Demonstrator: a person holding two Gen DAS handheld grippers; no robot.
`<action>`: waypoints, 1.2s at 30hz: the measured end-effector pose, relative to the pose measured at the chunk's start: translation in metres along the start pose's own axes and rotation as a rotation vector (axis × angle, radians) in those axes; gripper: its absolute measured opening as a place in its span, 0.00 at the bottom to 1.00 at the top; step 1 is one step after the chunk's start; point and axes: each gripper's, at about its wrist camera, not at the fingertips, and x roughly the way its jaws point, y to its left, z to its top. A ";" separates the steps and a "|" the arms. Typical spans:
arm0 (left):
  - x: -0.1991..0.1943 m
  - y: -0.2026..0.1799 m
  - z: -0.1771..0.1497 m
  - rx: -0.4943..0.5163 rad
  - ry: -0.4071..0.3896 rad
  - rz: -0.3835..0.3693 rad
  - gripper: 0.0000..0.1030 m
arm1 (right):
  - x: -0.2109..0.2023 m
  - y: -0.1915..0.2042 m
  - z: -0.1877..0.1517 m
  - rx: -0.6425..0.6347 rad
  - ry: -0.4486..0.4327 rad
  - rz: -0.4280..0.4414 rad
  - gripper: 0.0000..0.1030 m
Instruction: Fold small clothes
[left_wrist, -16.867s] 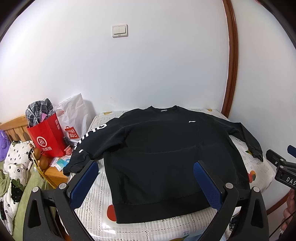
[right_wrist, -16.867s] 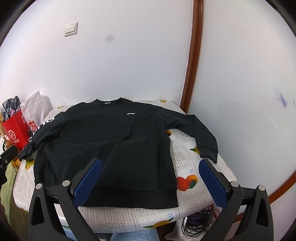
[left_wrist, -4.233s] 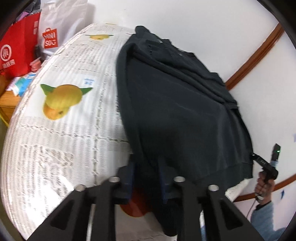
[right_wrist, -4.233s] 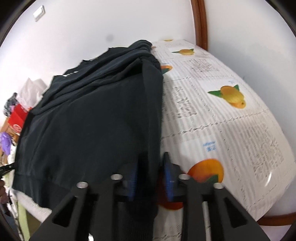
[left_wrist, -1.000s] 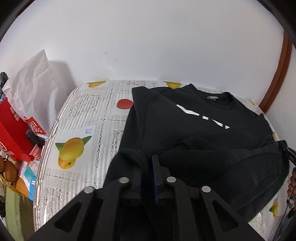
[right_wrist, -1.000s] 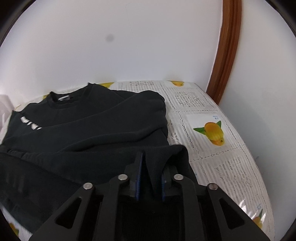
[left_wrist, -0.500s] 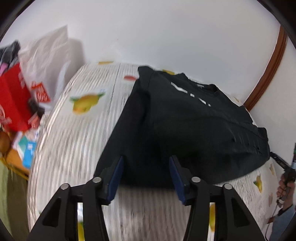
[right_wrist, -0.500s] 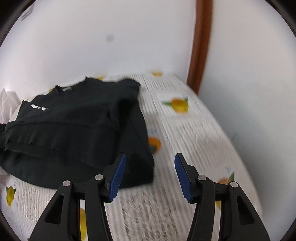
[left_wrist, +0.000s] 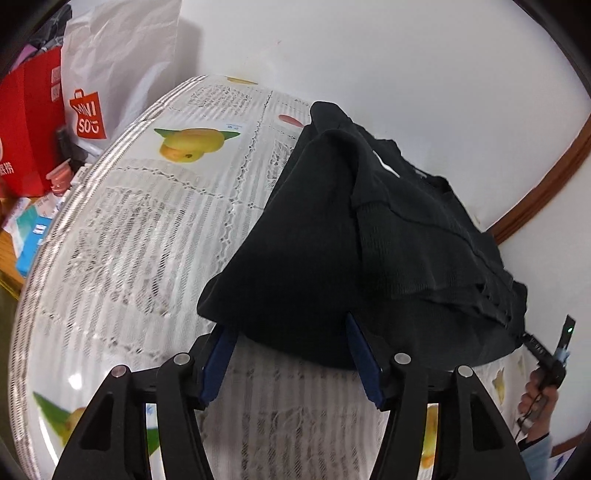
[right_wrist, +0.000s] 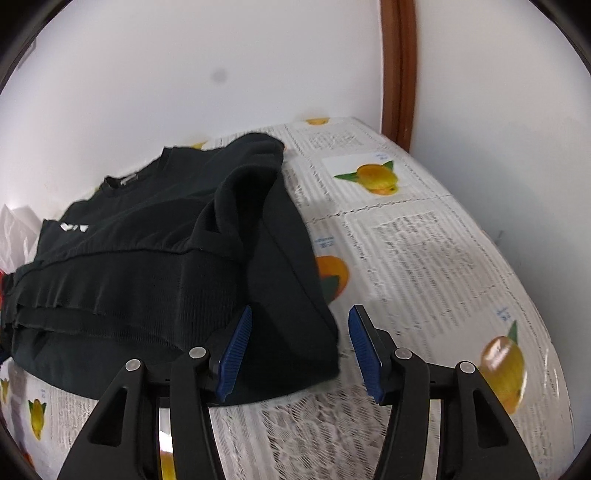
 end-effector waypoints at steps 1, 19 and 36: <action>0.002 -0.001 0.001 -0.003 -0.002 -0.003 0.54 | 0.001 0.002 0.000 -0.006 0.000 0.014 0.35; -0.046 -0.016 -0.057 0.125 -0.010 0.029 0.13 | -0.057 -0.004 -0.052 -0.092 -0.047 -0.004 0.13; -0.085 -0.024 -0.127 0.176 0.044 0.084 0.31 | -0.121 -0.047 -0.096 -0.032 -0.043 -0.064 0.26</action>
